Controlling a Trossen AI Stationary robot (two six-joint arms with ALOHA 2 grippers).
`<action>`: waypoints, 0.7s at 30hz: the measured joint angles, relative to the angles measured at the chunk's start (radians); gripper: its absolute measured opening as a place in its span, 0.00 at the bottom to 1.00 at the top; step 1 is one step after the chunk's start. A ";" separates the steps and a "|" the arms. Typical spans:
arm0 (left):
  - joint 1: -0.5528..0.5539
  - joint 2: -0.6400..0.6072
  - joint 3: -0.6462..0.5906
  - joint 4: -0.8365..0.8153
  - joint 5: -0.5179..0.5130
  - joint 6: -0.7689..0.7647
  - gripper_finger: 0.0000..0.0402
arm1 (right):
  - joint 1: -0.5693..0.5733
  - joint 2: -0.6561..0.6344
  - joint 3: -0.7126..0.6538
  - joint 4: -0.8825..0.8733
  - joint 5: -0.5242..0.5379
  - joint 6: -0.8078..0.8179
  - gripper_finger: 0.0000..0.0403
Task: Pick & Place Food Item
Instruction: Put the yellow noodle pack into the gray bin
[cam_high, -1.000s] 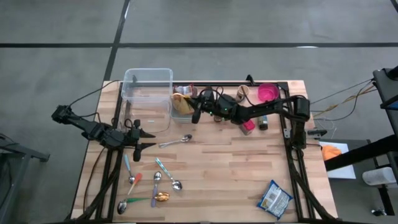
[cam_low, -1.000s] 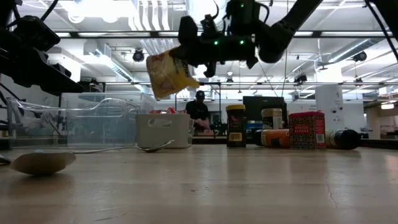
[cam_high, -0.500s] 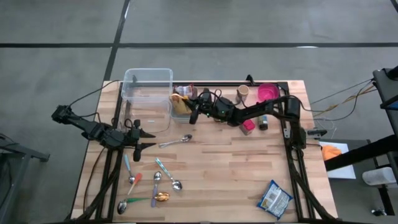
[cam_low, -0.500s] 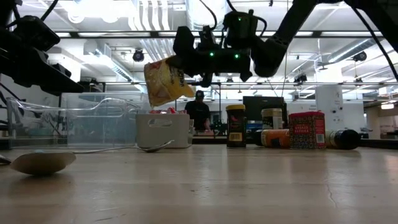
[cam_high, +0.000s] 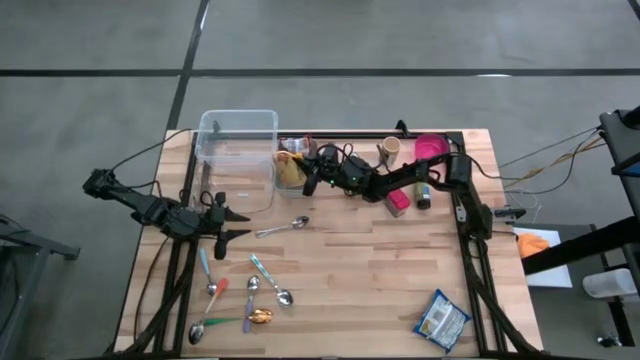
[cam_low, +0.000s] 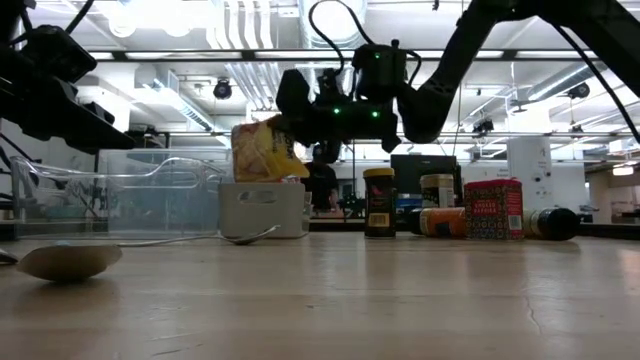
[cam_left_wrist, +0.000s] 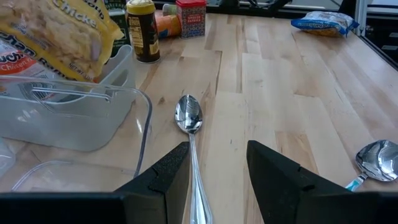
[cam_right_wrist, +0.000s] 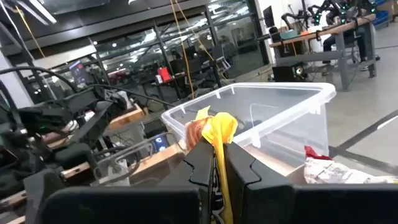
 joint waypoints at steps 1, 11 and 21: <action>0.000 0.000 0.000 0.000 0.000 0.000 0.41 | -0.007 0.003 0.000 -0.003 0.002 0.000 0.02; 0.000 0.000 0.000 0.000 0.000 0.000 0.41 | -0.049 0.008 0.009 -0.015 0.009 -0.114 0.02; 0.000 0.000 0.000 0.000 0.000 0.000 0.41 | -0.052 0.007 0.018 0.033 0.007 -0.177 0.02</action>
